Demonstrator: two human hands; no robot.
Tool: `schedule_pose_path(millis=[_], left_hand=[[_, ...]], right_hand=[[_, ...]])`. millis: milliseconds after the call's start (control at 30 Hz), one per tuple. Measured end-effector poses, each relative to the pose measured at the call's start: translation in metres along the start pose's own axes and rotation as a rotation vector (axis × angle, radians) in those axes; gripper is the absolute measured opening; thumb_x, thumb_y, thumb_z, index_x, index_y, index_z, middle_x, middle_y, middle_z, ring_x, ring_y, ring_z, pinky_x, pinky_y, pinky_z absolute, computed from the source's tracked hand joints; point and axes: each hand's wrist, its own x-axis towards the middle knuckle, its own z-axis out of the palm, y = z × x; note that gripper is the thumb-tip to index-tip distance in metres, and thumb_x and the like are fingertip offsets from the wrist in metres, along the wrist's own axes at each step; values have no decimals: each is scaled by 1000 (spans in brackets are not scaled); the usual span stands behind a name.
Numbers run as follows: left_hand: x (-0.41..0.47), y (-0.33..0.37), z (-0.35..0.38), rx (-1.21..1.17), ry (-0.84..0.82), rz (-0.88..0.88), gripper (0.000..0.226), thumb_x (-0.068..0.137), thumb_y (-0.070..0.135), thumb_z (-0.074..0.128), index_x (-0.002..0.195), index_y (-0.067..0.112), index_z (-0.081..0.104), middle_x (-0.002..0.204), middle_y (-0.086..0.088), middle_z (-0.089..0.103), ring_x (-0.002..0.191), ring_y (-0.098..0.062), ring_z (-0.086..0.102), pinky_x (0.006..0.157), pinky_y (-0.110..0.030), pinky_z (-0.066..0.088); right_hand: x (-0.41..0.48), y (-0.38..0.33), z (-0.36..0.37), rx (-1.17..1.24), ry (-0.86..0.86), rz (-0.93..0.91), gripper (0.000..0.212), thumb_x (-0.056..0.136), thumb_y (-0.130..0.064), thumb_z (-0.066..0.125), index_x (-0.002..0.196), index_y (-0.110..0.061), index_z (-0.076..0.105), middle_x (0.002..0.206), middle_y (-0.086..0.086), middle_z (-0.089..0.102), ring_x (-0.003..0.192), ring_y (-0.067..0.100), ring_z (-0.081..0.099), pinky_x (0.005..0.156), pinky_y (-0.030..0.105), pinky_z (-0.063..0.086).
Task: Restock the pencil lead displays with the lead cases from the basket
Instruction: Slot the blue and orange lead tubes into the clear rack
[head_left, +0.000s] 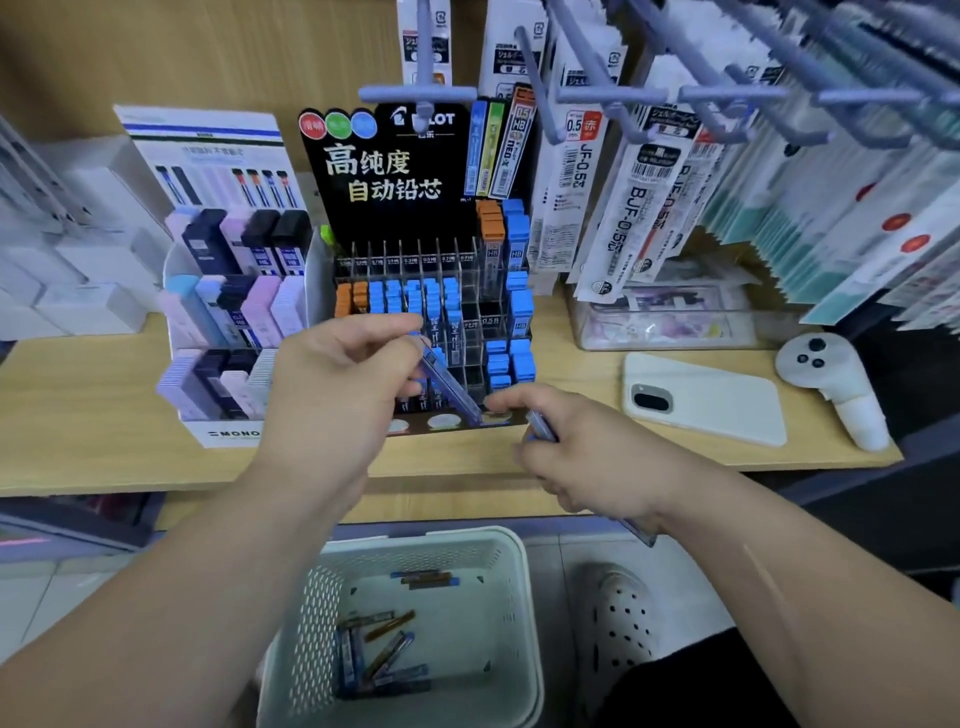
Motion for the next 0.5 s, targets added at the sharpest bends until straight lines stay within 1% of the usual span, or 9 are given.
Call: schedule_pose_path(millis=[33,100,167,233,333,367,400,500], left_hand=[[2,0,-1,23,-8,30,22,88,5,68,91,25,77,74,2,74,64,-14,66,75,-32,58],[7,0,-2,45,-13,91,31,87,-1,66,88,29,76,76,3,75,67,-16,67,77,-29,58],[12,2,0,54,-10,168,34,87,-2,68,89,31,76,82,4,76,74,-16,69,81,-31,59],[17,5,3,80,-11,275,30,87,1,71,94,31,75,85,6,76,80,-14,71,83,-30,58],[22,12,12,186,-40,432,25,88,4,72,101,25,74,90,8,73,81,-2,68,79,-15,54],[23,13,15,221,-51,471,24,88,4,72,101,24,74,91,8,73,79,0,67,76,-13,53],[24,12,18,254,-63,501,24,88,4,72,100,24,74,91,8,72,79,0,67,75,-13,53],[30,7,27,376,-108,597,24,88,6,71,102,24,76,93,16,68,81,-4,68,77,-22,57]], right_hand=[[3,0,0,7,2,9,48,98,-9,52,133,-43,54,63,-3,48,60,24,40,51,33,36],[7,1,0,23,-4,23,52,98,-10,51,137,-44,50,63,-3,48,60,25,40,51,33,36],[9,3,-1,10,-8,26,50,98,-12,51,134,-47,51,63,-3,49,60,24,41,53,34,38],[9,5,-2,-34,-11,11,43,99,-16,52,128,-48,55,63,-5,51,59,23,44,56,35,41],[5,7,-5,-84,-40,-13,34,100,-19,52,120,-45,61,61,-6,48,55,19,42,54,33,38],[4,7,-6,-95,-46,-16,32,100,-19,52,118,-44,62,61,-6,47,54,18,41,54,32,37],[3,7,-6,-101,-49,-17,31,100,-20,52,118,-43,63,62,-5,47,55,18,41,54,33,38],[2,7,-7,-111,-49,-19,29,100,-20,52,117,-41,63,63,-3,48,56,21,43,56,36,40]])
